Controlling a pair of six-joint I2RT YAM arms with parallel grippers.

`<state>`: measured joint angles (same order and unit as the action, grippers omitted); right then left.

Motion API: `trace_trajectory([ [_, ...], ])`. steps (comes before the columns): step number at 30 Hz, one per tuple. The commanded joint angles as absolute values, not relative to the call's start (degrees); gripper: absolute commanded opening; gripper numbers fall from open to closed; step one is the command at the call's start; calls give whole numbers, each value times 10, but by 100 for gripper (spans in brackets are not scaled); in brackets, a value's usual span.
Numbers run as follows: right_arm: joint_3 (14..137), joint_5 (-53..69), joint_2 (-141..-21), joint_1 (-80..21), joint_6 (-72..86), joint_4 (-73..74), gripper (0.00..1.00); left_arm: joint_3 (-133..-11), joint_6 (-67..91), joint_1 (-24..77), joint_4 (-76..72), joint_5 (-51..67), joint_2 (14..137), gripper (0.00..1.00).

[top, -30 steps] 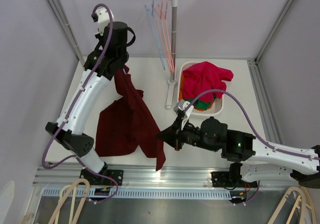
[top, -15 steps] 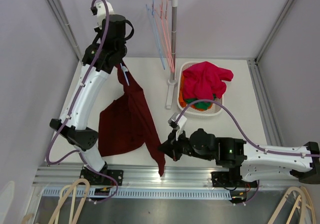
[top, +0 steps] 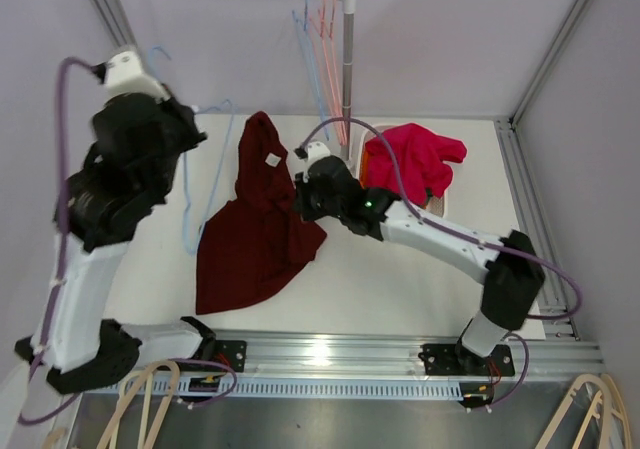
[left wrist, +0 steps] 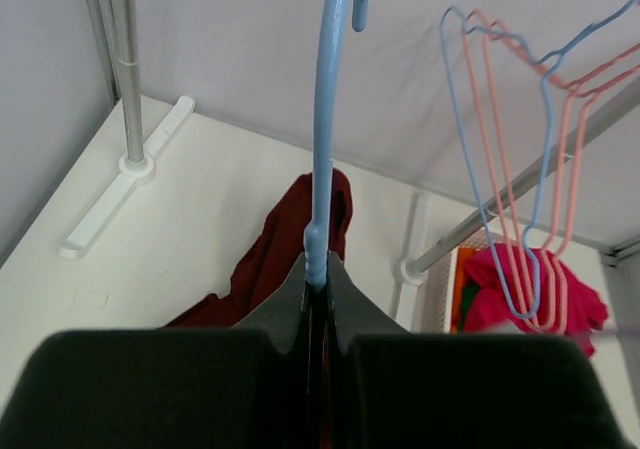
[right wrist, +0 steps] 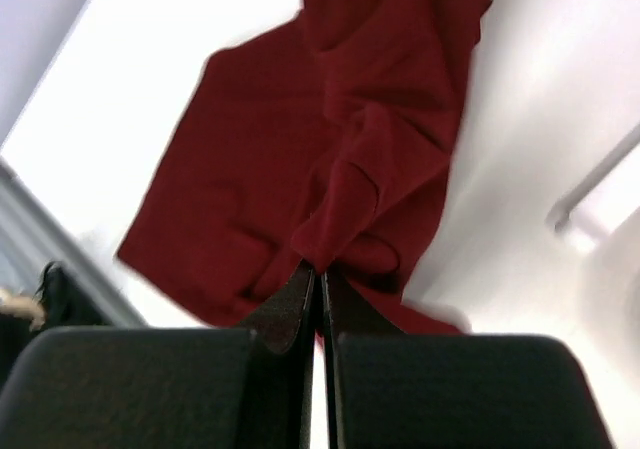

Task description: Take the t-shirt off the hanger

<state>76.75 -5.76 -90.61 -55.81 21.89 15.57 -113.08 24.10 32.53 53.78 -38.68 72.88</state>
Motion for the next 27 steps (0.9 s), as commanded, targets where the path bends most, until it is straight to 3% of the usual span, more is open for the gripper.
trace_trajectory([
  [1,864,-9,-1012,-535,201,204,0,-1137,243,324,567,-356,658,1],
  [7,1115,17,-1225,-546,163,342,0,-1164,213,323,604,-390,588,1],
  [10,1185,10,-1283,-561,143,403,13,-1164,200,320,607,-396,582,1],
  [11,1220,6,-1316,-562,142,416,23,-1163,198,318,609,-402,581,1],
  [12,1236,7,-1331,-564,140,429,26,-1163,195,318,609,-406,580,1],
  [14,1263,1,-1360,-564,136,455,63,-1157,191,316,608,-410,577,1],
  [15,1266,1,-1366,-563,137,461,87,-1152,190,316,606,-410,576,1],
  [16,1272,1,-1370,-563,138,478,99,-1146,187,316,599,-409,571,1],
  [27,1274,-30,-1418,-601,98,540,99,-1107,180,313,563,-407,570,1],
])
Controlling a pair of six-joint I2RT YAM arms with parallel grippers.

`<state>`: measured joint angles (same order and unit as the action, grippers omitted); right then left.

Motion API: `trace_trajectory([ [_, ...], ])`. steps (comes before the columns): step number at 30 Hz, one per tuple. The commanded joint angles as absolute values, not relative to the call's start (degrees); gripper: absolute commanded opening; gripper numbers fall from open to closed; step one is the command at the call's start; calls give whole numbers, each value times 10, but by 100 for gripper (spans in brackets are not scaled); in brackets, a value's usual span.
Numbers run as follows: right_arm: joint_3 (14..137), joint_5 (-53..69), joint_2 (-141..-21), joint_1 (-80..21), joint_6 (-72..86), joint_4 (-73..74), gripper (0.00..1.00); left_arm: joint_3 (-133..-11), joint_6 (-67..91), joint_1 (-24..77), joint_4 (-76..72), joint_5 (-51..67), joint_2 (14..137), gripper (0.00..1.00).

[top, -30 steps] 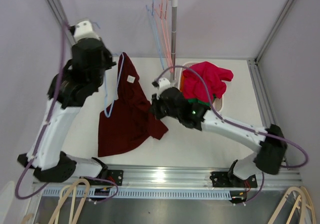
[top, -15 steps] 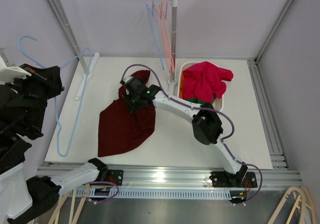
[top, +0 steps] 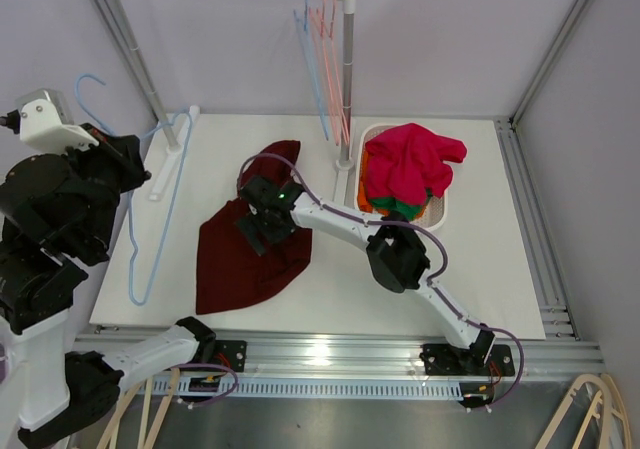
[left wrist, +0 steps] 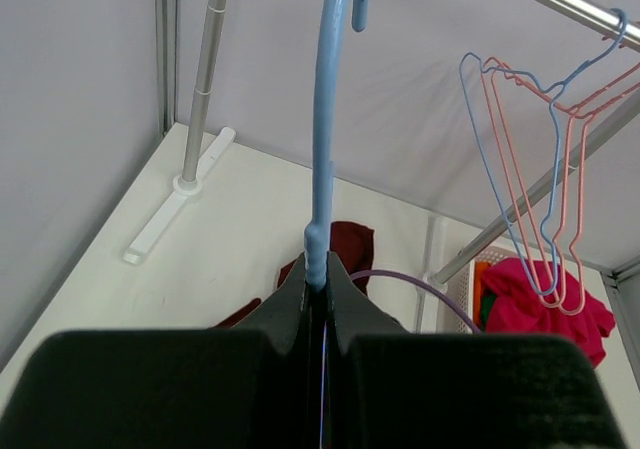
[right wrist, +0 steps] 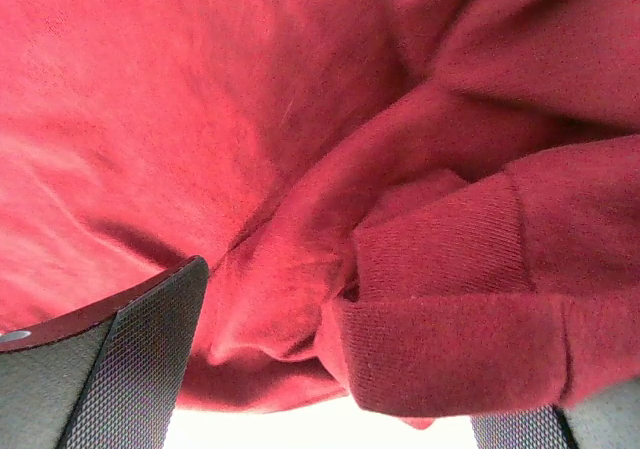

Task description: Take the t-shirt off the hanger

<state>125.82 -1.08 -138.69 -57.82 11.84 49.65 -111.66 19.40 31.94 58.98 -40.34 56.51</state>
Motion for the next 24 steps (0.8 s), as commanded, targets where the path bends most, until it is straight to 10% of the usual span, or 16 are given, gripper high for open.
trace_trajectory([
  [1,1272,-26,-1428,-603,98,545,99,-1104,178,309,560,-402,571,1],
  [9,1214,22,-1441,-628,115,501,95,-1092,171,296,532,-381,584,1],
  [10,1212,35,-1441,-628,115,501,56,-1090,169,296,527,-382,584,1],
  [13,1180,48,-1427,-635,127,491,0,-1085,166,295,524,-386,583,1],
  [24,821,93,-1064,-644,159,403,0,-1004,154,186,414,-231,609,1],
])
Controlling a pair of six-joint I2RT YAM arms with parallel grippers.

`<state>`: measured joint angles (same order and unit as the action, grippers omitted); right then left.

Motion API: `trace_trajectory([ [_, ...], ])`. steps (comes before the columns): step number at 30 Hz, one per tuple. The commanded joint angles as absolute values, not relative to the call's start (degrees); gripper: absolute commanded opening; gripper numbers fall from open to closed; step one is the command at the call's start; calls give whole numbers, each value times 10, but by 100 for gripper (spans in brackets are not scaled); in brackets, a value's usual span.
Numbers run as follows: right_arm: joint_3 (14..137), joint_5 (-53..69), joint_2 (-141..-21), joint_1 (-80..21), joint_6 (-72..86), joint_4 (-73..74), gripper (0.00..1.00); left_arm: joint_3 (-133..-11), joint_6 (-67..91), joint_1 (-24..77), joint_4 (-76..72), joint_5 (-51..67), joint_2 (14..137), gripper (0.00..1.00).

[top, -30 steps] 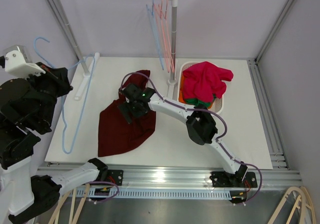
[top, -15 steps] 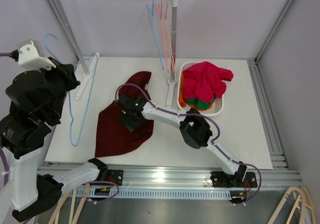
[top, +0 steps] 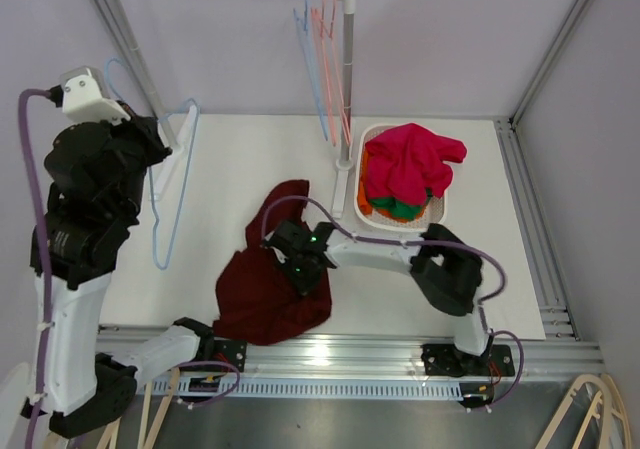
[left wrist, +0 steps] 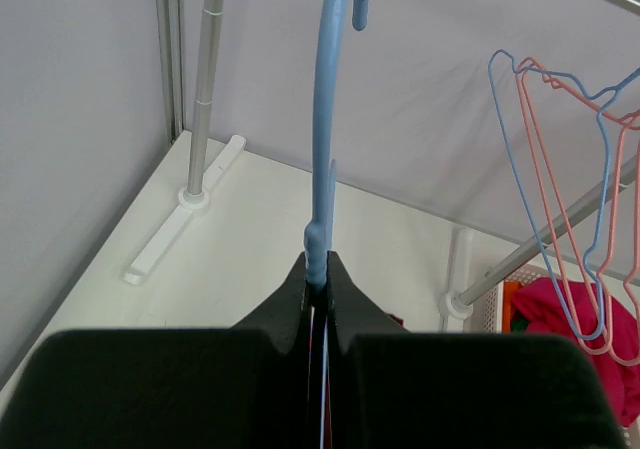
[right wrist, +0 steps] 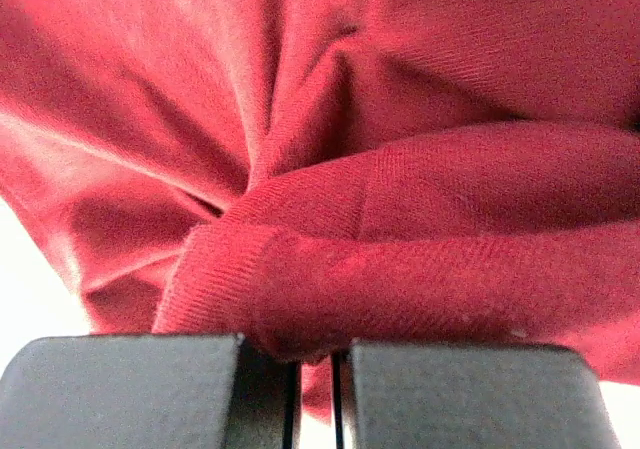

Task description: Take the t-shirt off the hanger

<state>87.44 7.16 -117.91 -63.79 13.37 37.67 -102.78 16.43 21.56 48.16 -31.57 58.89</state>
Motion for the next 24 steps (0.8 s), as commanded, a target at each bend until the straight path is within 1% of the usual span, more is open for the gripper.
trace_trajectory([
  [1,786,76,-982,-642,166,409,0,-998,149,178,397,-234,611,1],
  [3,759,55,-900,-631,187,419,0,-984,137,171,363,-234,615,1],
  [4,745,37,-824,-626,196,422,0,-976,136,164,337,-225,618,1],
  [5,743,4,-790,-618,204,425,0,-976,136,162,331,-222,620,1],
  [6,744,0,-760,-598,216,435,0,-984,137,161,325,-218,628,1],
  [7,752,-23,-732,-585,222,445,0,-993,137,159,319,-211,632,1],
  [8,779,-78,-689,-572,228,457,0,-1004,138,158,316,-208,636,1],
  [10,817,-147,-662,-545,230,500,0,-1016,139,157,314,-207,649,1],
  [11,858,-215,-650,-535,229,513,0,-1034,139,157,311,-207,654,1],
  [13,900,-256,-652,-497,213,540,0,-1046,139,156,308,-207,669,1],
  [15,951,-265,-667,-467,198,538,0,-1074,141,154,304,-206,682,1],
  [17,972,-251,-678,-427,173,516,0,-1097,136,154,300,-205,706,1],
  [20,1060,-202,-743,-365,153,489,0,-1154,120,153,308,-214,745,1],
  [21,1061,-194,-761,-352,149,488,0,-1174,120,153,308,-216,755,1],
  [22,1112,-172,-780,-325,147,491,0,-1179,119,151,310,-218,764,1],
  [24,1167,-150,-817,-301,143,497,0,-1196,113,150,309,-216,784,1],
])
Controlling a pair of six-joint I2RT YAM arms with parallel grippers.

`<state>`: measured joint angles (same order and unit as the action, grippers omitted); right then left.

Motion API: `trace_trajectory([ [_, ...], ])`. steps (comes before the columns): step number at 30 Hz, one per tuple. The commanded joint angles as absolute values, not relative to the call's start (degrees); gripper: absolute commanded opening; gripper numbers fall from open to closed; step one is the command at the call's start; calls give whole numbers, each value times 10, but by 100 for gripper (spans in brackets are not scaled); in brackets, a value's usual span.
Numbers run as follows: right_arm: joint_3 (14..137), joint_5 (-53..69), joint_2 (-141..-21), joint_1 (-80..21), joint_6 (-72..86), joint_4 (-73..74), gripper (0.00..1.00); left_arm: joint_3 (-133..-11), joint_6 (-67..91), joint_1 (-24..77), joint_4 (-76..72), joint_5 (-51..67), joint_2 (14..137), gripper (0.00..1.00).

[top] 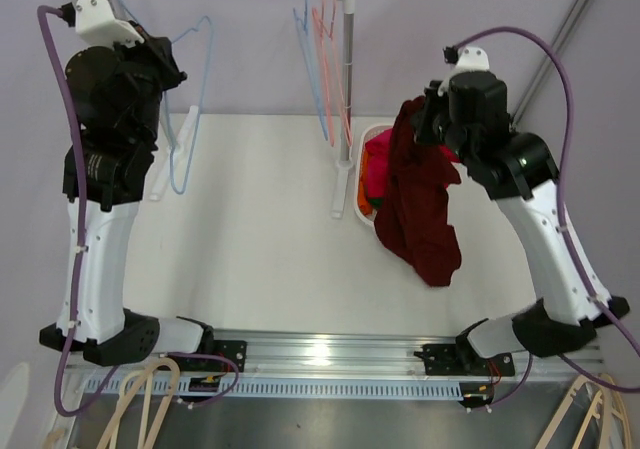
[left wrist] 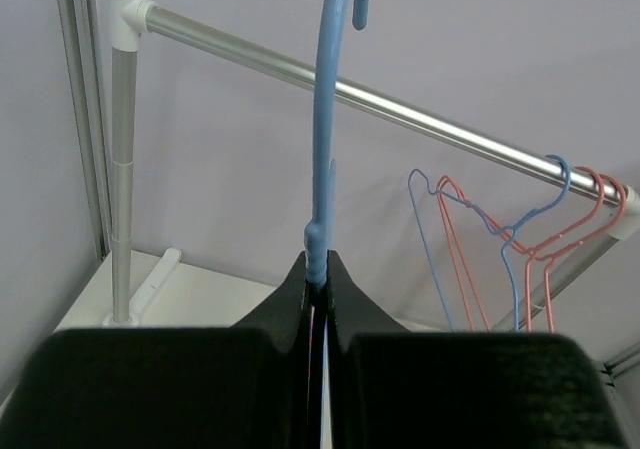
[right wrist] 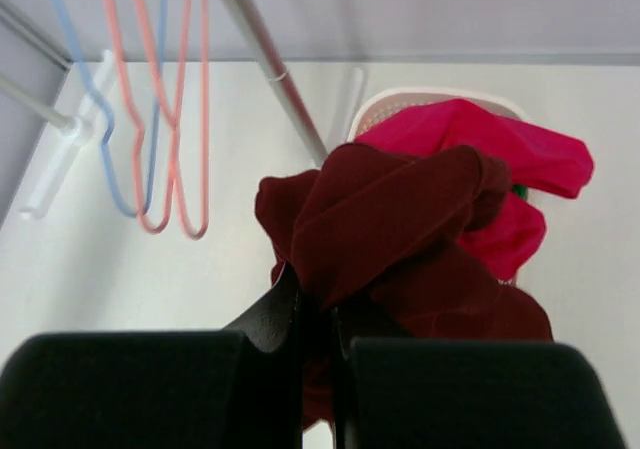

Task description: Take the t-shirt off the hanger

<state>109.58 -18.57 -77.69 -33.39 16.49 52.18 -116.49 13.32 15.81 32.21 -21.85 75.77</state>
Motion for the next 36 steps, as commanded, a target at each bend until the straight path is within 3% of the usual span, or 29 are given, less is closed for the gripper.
trace_trajectory([
  [1,1229,-142,-855,-289,142,504,0,-1208,113,148,308,-216,792,1],
  [5,1393,-113,-946,-248,143,538,0,-1227,117,135,300,-195,821,1],
  [9,1450,-82,-986,-199,155,526,0,-1230,121,125,280,-168,851,1],
  [14,1332,-83,-975,-183,154,482,0,-1234,116,124,243,-134,895,1],
  [18,1102,-58,-963,-182,158,427,0,-1242,119,124,220,-111,915,1],
  [22,962,64,-1048,-156,172,386,0,-1252,118,124,200,-94,929,1],
  [26,947,122,-1191,-128,185,410,0,-1265,124,124,185,-68,945,1],
  [32,916,115,-1194,-114,214,372,1,-1263,93,143,148,-52,961,1],
  [34,919,113,-1193,-114,207,376,5,-1273,94,144,146,-41,971,1],
  [35,918,113,-1184,-115,206,376,12,-1276,94,145,146,-39,976,1],
  [36,911,113,-1178,-117,203,374,36,-1284,94,145,146,-34,981,1],
])
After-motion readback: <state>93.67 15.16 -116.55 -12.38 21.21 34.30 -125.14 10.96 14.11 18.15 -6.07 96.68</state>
